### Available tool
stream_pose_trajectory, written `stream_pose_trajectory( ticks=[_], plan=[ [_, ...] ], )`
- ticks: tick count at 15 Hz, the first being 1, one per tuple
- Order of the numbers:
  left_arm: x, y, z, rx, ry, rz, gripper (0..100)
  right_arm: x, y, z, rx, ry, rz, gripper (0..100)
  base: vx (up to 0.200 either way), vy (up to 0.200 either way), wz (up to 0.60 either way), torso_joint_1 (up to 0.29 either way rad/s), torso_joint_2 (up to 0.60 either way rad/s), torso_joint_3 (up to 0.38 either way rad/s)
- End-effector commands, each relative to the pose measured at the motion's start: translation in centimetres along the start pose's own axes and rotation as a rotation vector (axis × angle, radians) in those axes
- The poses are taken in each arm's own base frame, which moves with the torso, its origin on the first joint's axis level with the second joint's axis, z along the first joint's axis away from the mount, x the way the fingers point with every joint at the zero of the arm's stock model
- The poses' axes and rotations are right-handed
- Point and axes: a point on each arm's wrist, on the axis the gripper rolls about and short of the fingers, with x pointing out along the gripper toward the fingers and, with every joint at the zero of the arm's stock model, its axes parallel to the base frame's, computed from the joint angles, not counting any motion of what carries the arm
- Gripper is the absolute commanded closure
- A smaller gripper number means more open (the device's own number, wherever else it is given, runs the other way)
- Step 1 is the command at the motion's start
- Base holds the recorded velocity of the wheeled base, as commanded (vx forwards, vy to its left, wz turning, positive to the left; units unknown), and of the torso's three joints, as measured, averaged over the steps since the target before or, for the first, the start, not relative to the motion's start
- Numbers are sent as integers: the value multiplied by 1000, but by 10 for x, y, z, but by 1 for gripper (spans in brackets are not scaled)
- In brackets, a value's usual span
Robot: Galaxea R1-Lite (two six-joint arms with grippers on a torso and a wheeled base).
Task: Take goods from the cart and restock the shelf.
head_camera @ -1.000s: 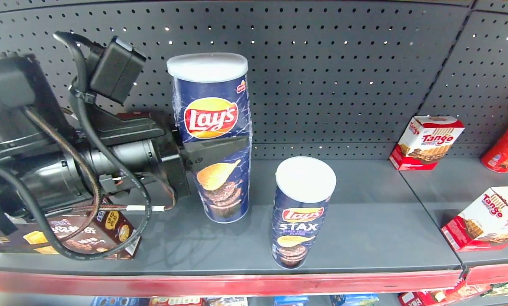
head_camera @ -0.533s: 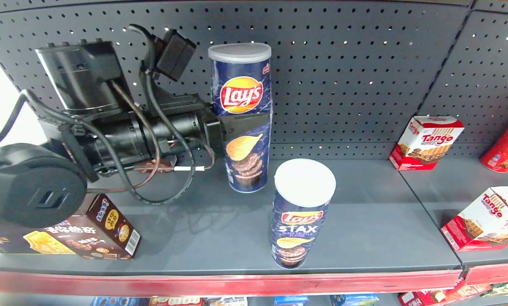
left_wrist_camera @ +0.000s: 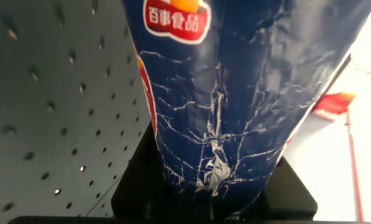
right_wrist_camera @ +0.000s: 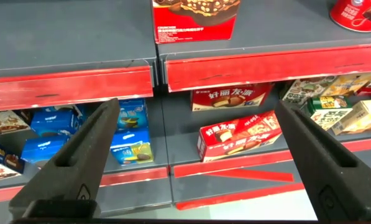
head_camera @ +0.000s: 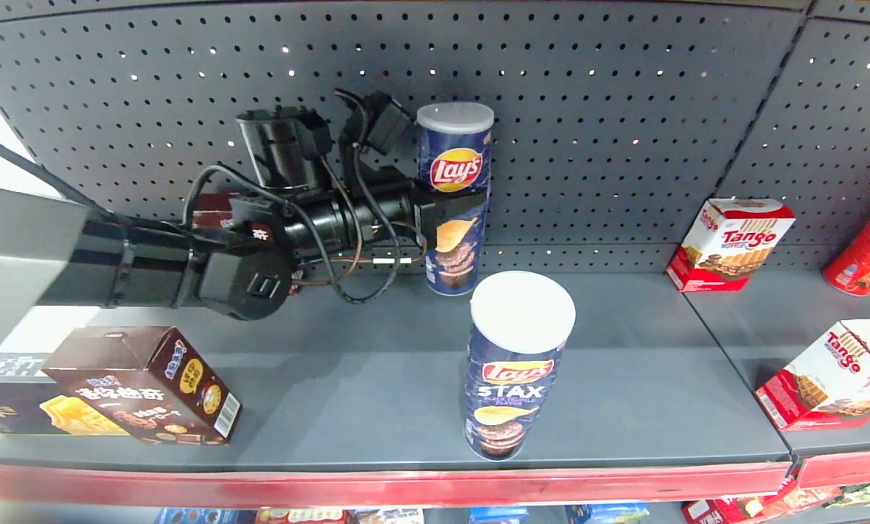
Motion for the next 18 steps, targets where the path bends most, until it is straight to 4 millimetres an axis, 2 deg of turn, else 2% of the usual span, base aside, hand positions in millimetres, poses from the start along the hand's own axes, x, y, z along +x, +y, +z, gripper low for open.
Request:
stream_pose_trajectory(
  ticks=[1, 4, 10, 11, 14, 18],
  plan=[
    [19, 16, -38, -27, 45, 5, 100, 0, 0, 0, 0, 5, 1, 0, 0, 0, 0, 0, 0, 0],
    [29, 32, -52, -13, 43, 20, 100, 0, 0, 0, -1, 5, -1, 0, 0, 0, 0, 0, 0, 0],
    [39, 40, -66, -10, 42, 22, 100, 0, 0, 0, 0, 5, 1, 0, 0, 0, 0, 0, 0, 0],
    [40, 41, -70, -15, 51, 23, 0, 0, 0, 0, -1, 5, 1, 0, 0, 0, 0, 0, 0, 0],
    [40, 40, -67, -20, 50, 21, 0, 0, 0, 0, -1, 5, 1, 0, 0, 0, 0, 0, 0, 0],
    [20, 29, -34, -30, 67, 28, 0, 0, 0, 0, -1, 5, -1, 0, 0, 0, 0, 0, 0, 0]
  ],
)
